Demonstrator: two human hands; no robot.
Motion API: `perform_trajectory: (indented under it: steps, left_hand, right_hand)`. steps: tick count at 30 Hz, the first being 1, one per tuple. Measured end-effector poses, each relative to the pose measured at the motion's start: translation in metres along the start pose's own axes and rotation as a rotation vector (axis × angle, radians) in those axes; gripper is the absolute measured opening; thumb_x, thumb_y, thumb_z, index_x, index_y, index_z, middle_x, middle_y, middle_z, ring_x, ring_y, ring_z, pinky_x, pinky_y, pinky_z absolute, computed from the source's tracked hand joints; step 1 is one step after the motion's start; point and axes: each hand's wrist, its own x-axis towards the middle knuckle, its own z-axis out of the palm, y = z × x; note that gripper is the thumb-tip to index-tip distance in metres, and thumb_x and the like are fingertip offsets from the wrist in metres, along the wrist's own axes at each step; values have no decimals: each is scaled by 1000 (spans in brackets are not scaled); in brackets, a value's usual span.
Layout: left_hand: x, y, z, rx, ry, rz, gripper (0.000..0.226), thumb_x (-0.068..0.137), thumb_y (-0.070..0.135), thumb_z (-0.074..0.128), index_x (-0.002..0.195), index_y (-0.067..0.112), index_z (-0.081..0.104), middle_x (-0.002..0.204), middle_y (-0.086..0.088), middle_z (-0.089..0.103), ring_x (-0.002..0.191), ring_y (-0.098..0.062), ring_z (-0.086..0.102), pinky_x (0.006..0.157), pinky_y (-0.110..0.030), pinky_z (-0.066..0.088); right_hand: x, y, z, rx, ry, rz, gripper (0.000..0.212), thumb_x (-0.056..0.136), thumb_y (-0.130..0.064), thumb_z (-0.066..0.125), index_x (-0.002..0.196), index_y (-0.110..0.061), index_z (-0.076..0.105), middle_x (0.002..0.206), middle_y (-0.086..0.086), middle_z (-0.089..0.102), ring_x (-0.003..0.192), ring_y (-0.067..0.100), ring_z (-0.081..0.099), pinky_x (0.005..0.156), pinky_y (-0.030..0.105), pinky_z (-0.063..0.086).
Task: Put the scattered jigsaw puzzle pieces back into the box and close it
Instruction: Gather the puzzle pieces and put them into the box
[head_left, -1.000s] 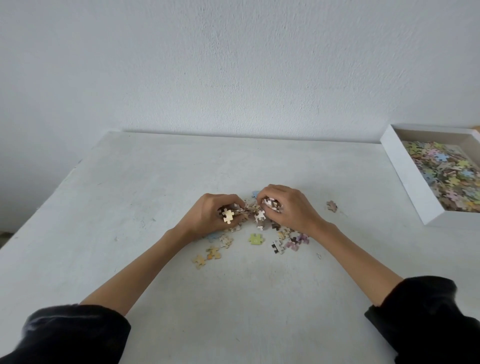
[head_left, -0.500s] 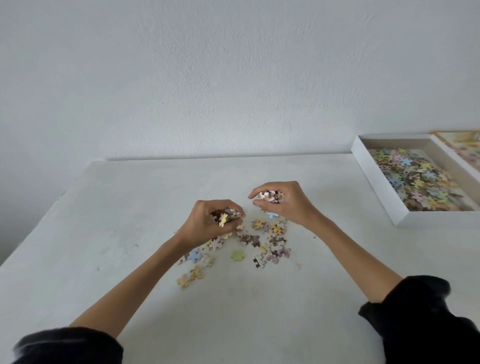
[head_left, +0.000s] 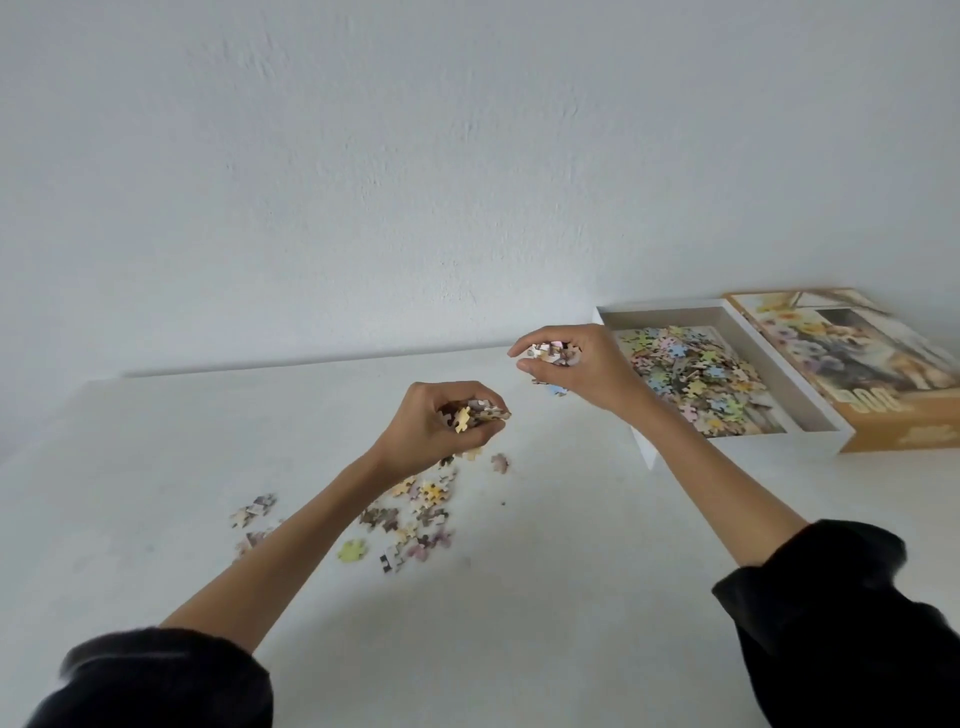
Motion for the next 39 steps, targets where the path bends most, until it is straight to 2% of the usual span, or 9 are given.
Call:
perform_trajectory:
  steps: [4,9,13,18,20,24,27,33,39]
  left_hand:
    - [38,18,38,-12,-11,21,9,80,7,69,84,15,69,66,5,66,45,-12,53,39,-16,40]
    - [89,37,90,-43,-10,52,7,80,10,69,85,15,69,63,12,64,45,-17,53,38,-15,38]
    - [124,45,135,-38,-23,55,9,79,12,71,88,12,70,66,14,64,45,-1,46,46,-10,38]
    - [158,36,184,2,-59,42,15,79,28,70,92,22,70,83,-13,70,73,-37,60,73,-45,48]
    - [168,31,199,89,-87,18,17,80,29,69,95,22,69,83,-9,70,73,-35,60,71,-45,49]
    - [177,19,216,414,-240,-59,36,76,48,67,106,28,65,111,0,61,98,-15,54,77,-30,44]
    - [174,9,219,535,-298,-96,44,76,50,65,115,29,60,123,1,48,116,-16,42,96,-38,38]
    - [169,2,225,854,-327,-125,54,89,54,43,137,28,37,139,-3,40,129,-20,36,106,-39,28]
    - [169,9,235,934,-162,-98,44,96,22,40,138,14,32,144,-13,33,133,-30,32,109,-40,27]
  right_hand:
    - [-5,19,-57,-64,42,10,9,81,-18,68,89,-20,71,84,12,72,70,18,68,69,31,53]
    - [-8,49,-121,-126,72,8,10,80,-16,69,90,-18,72,93,0,73,89,7,66,87,19,47]
    - [-6,79,-159,-184,59,32,10,81,-20,69,89,-17,72,92,-9,70,92,-6,62,90,11,41]
    - [-3,119,-182,-210,1,61,10,80,-22,69,89,-19,72,91,-8,70,88,-7,62,88,14,42]
    - [-4,136,-184,-248,-36,108,9,82,-22,67,89,-19,71,92,-5,70,77,-9,61,77,9,43]
    - [-11,169,-185,-310,-74,204,12,84,-31,63,92,-27,70,97,-7,70,88,17,65,83,43,51]
    - [-14,178,-187,-305,-63,206,16,84,-33,62,97,-28,69,94,-6,69,89,10,62,84,43,51]
    - [-11,190,-183,-466,-125,181,17,84,-21,63,100,-21,69,118,0,64,115,19,53,103,43,37]
    - [-12,196,-183,-475,-37,123,22,90,-15,53,107,-20,67,123,2,60,116,21,51,102,42,38]
